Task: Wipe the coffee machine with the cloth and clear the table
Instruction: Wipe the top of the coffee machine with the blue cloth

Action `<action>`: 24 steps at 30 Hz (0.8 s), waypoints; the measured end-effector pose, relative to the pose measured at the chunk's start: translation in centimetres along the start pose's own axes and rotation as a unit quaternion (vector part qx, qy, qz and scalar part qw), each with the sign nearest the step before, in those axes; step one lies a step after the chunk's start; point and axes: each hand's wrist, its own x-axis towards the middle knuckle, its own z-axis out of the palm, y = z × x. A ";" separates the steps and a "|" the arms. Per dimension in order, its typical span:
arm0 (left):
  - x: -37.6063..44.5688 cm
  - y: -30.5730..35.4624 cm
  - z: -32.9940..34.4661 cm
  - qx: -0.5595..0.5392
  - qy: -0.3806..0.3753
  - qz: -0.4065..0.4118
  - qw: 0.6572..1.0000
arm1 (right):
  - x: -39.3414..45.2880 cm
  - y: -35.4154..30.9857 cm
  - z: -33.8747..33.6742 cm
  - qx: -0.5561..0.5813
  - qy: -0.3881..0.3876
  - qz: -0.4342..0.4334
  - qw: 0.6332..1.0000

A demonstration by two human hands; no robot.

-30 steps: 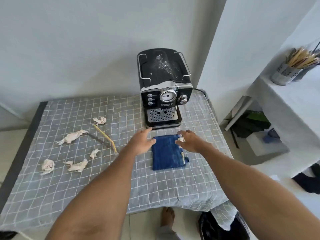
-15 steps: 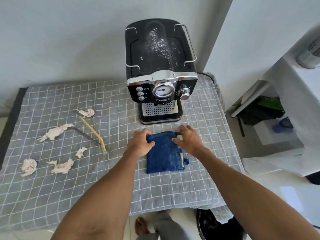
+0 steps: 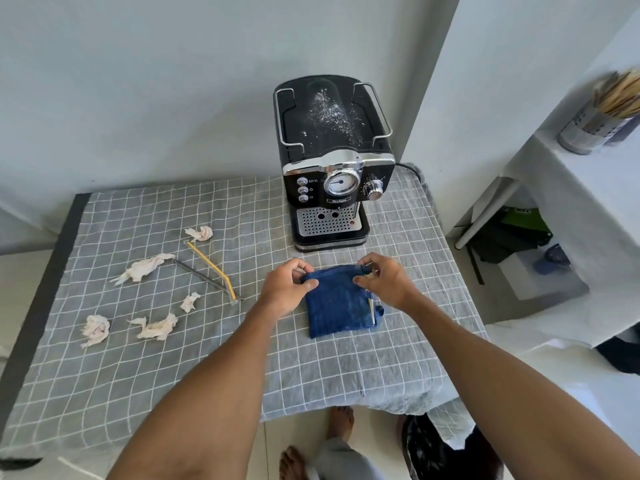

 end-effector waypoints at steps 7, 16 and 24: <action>-4.8 4.0 -5.0 -0.035 0.038 0.083 0.995 | -5.9 -6.9 -3.2 0.007 0.067 -0.083 0.994; -6.5 12.6 -11.0 -0.159 0.127 0.167 0.965 | -8.7 -16.5 -9.2 0.073 0.152 -0.183 0.969; -2.5 18.0 -14.9 -0.197 0.144 0.211 0.947 | -4.0 -21.5 -14.3 0.103 0.163 -0.226 0.955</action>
